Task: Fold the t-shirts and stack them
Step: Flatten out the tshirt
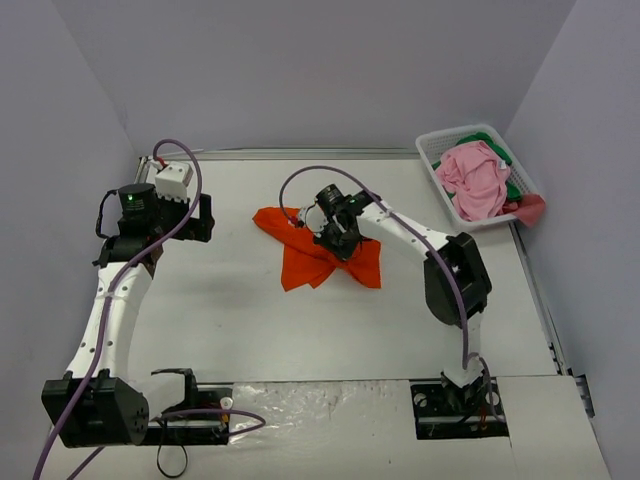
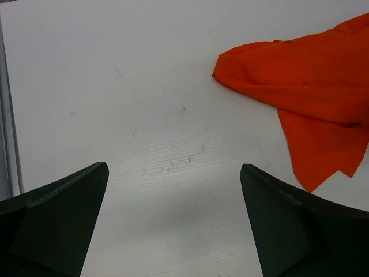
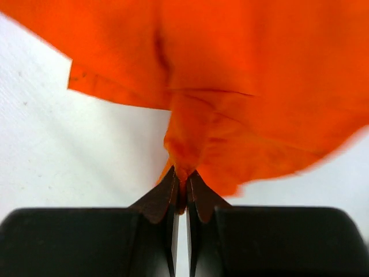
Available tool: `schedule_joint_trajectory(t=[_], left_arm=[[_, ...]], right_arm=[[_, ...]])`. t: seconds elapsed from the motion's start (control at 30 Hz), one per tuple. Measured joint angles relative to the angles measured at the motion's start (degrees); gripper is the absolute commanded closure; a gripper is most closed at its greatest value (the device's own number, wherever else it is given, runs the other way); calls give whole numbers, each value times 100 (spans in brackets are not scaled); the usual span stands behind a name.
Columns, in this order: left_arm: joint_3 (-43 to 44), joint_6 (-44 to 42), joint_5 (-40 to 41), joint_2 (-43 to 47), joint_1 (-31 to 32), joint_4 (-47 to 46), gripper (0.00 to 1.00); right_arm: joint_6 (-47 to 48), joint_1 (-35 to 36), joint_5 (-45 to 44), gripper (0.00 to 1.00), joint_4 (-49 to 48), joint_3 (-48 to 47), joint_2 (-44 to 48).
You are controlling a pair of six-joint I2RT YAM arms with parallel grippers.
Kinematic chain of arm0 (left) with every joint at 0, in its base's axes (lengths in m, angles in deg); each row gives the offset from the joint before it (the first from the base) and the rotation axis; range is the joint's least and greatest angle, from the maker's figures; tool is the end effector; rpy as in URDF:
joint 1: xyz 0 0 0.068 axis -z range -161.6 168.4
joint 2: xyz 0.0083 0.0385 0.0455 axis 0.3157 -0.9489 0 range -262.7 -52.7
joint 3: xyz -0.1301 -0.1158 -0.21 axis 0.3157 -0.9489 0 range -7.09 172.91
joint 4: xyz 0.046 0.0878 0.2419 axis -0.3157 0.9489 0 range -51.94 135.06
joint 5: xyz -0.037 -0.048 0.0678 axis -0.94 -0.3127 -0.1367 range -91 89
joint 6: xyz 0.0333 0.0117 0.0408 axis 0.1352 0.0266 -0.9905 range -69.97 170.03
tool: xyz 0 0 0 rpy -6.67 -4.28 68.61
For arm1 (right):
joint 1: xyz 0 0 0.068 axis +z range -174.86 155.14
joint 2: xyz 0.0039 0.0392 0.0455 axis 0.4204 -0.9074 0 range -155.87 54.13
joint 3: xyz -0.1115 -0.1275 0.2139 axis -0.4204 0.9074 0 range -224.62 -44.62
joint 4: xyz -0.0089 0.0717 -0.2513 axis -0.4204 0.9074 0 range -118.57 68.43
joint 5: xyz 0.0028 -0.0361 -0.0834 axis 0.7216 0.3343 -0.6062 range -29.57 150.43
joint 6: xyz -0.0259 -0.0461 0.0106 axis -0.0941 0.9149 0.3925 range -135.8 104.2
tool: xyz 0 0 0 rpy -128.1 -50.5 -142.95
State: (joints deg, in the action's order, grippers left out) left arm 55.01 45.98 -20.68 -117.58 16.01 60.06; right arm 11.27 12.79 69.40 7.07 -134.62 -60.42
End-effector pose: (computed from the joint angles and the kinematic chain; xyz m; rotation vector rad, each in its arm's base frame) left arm 0.2535 -0.0014 0.3556 0.2476 1.9708 -0.2710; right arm 0.3384 0.2681 0.2118 -1.4513 2.1882 0.2695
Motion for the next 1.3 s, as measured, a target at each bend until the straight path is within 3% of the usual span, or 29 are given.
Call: schedule_joint_trajectory(t=[0.1, 0.27, 0.43, 0.9, 1.0, 1.3], left_arm=[[0, 2, -57, 0, 0, 0, 0], [2, 4, -151, 0, 0, 0, 0], [0, 9, -216, 2, 0, 0, 1], [-72, 188, -813, -219, 125, -35, 1], [-33, 98, -837, -527, 610, 44, 1], [455, -887, -365, -1672, 2992, 479, 0]], right_arm=[[-9, -201, -72, 100, 63, -455, 400], [-133, -1279, -208, 100, -118, -1451, 1174], [-245, -2105, -426, 100, -195, -1589, 1241], [-284, -2308, -426, 100, -129, -1296, 787], [-286, -2448, -428, 100, -162, -1296, 776], [-323, -2774, -426, 100, -208, -1296, 619]])
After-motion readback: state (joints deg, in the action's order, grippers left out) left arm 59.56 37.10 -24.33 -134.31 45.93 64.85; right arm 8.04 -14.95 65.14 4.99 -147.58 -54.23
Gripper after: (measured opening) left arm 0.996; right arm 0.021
